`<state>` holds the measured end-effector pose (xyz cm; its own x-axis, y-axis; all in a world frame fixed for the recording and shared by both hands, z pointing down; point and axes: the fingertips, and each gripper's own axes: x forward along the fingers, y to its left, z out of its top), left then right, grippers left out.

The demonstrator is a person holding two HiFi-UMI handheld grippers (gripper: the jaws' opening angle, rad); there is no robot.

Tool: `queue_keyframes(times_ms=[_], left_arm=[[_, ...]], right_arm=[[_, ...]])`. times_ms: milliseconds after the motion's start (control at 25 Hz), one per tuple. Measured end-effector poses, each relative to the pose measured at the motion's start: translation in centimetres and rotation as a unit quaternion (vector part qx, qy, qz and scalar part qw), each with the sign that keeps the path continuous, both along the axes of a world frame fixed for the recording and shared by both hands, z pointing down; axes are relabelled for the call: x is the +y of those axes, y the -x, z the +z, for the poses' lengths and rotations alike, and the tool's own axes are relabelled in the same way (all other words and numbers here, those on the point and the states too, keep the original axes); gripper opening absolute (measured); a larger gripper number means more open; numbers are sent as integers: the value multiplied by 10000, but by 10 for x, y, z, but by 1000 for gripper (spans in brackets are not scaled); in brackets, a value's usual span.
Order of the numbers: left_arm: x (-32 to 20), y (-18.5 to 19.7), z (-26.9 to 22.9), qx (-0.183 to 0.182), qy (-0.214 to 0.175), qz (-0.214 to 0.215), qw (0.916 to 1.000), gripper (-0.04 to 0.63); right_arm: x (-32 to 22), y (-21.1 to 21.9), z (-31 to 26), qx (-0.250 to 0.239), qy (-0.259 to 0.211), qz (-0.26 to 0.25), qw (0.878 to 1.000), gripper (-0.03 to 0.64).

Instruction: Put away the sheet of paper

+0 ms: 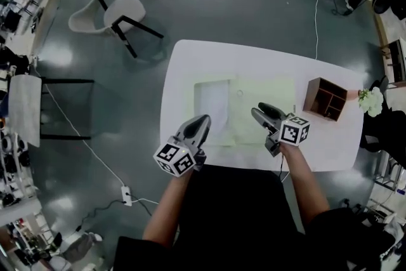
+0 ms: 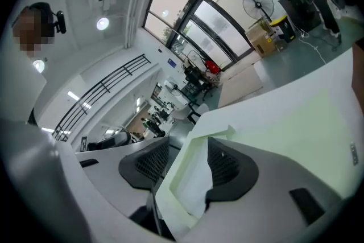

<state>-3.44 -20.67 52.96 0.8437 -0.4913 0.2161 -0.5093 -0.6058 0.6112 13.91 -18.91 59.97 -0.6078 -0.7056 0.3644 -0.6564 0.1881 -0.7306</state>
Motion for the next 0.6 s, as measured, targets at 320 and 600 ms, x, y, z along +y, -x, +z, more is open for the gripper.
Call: queue_keyframes(times_ms=[320, 600], left_arm=[[28, -40, -26, -694, -712, -208, 9948, 5], [57, -71, -49, -837, -1298, 743, 9852, 5]], right_arm=[[42, -28, -63, 1099, -648, 366, 9911, 167], [68, -34, -112, 1811, -1294, 810, 9715, 6]])
